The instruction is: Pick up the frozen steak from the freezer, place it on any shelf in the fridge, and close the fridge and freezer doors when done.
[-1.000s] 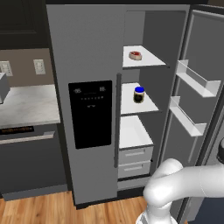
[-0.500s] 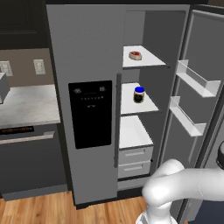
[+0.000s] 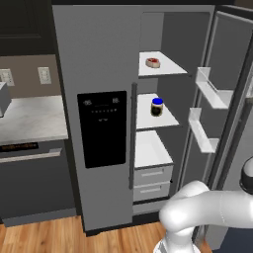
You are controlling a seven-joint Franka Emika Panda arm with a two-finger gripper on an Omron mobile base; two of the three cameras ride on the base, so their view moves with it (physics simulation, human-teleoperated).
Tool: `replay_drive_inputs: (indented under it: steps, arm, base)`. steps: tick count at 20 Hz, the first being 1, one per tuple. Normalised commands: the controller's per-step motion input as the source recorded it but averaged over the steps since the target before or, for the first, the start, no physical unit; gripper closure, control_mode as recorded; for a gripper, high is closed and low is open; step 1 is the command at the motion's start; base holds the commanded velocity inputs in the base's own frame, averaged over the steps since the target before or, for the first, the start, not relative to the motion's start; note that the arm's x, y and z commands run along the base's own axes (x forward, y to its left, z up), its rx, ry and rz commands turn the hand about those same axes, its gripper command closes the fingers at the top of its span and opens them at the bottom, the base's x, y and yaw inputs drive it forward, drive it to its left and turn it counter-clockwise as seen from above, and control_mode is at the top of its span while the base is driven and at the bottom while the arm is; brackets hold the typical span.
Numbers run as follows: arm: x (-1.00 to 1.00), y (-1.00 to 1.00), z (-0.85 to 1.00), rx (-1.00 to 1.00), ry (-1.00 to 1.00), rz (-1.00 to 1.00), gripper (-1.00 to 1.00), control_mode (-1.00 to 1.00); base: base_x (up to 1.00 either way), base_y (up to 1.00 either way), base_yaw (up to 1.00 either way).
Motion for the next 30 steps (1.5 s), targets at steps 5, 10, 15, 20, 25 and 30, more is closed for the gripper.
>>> replay_drive_inputs:
  steps: [5,10,15,20,25,30]
  arm:
    - [0.00,0.44,0.14,-0.03,0.00,0.09,-1.00,-1.00]
    - [0.00,0.46,0.14,-0.03,0.00,0.08,-1.00,-1.00]
    - [0.00,0.50,0.14,-0.03,0.00,0.07,-1.00,-1.00]
    - [0.00,0.53,0.11,-0.03,0.00,0.06,-1.00,-1.00]
    - [0.00,0.54,0.04,-0.04,0.00,0.06,-1.00,-1.00]
    - [0.01,0.60,0.00,-0.04,0.00,0.06,-1.00,-1.00]
  base:
    - [0.00,0.00,0.00]
    - [0.00,0.00,0.00]
    - [0.00,0.00,0.00]
    - [0.00,0.00,0.00]
    - [0.00,0.00,0.00]
    - [0.00,0.00,0.00]
